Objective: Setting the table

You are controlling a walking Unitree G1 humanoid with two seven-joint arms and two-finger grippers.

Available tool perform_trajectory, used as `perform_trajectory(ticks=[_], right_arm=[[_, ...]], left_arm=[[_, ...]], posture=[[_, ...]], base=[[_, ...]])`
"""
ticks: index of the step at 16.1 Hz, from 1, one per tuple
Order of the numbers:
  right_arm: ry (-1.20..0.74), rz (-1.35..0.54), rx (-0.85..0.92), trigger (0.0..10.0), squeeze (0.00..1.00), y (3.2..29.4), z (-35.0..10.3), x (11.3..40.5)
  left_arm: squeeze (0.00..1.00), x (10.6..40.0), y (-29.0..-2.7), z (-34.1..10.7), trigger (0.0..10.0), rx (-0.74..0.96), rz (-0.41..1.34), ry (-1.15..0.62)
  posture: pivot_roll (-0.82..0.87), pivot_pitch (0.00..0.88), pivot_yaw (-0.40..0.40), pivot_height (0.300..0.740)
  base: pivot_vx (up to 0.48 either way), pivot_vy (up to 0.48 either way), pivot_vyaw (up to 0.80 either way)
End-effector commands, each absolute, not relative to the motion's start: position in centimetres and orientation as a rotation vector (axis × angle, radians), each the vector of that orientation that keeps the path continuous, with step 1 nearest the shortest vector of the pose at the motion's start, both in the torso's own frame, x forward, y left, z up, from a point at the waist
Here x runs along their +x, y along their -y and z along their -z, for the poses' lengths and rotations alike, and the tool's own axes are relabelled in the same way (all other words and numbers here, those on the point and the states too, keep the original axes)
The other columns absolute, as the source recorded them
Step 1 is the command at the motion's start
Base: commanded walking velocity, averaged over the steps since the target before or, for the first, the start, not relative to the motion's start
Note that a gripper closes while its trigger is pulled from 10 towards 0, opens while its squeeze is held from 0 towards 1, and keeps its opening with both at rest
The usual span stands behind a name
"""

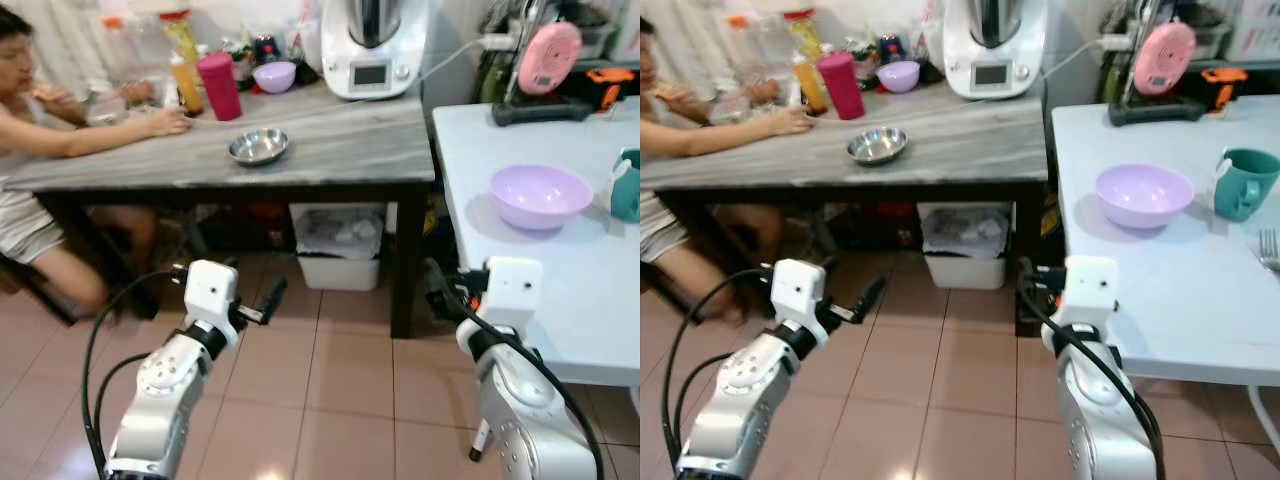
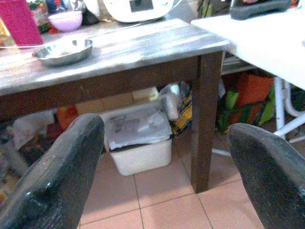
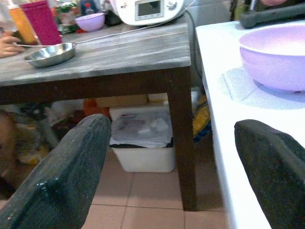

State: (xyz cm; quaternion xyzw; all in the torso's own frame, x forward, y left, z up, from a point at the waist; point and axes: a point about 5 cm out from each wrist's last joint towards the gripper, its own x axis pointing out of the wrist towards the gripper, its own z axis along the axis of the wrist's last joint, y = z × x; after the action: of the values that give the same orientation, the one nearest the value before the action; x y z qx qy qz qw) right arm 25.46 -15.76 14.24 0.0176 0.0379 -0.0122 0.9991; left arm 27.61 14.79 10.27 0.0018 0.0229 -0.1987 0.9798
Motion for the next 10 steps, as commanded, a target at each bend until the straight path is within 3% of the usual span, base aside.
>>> perform_trajectory(ticks=[1,10], right_arm=[[-0.047,0.033,0.035,10.0,0.00,16.02,-14.95,25.41],[-0.050,0.050,0.039,10.0,0.00,16.11,-14.84,25.26]], left_arm=[[0.00,27.66,-14.60,-10.51,10.0,0.011,0.417,-0.043],[0.00,27.33,-14.51,-10.37,10.0,0.009,0.429,-0.054]], posture=[[-0.26,0.007,0.129,0.740],[-0.26,0.016,0.130,0.740]], base=[[0.000,-0.326,0.00],[0.000,-0.324,0.00]])
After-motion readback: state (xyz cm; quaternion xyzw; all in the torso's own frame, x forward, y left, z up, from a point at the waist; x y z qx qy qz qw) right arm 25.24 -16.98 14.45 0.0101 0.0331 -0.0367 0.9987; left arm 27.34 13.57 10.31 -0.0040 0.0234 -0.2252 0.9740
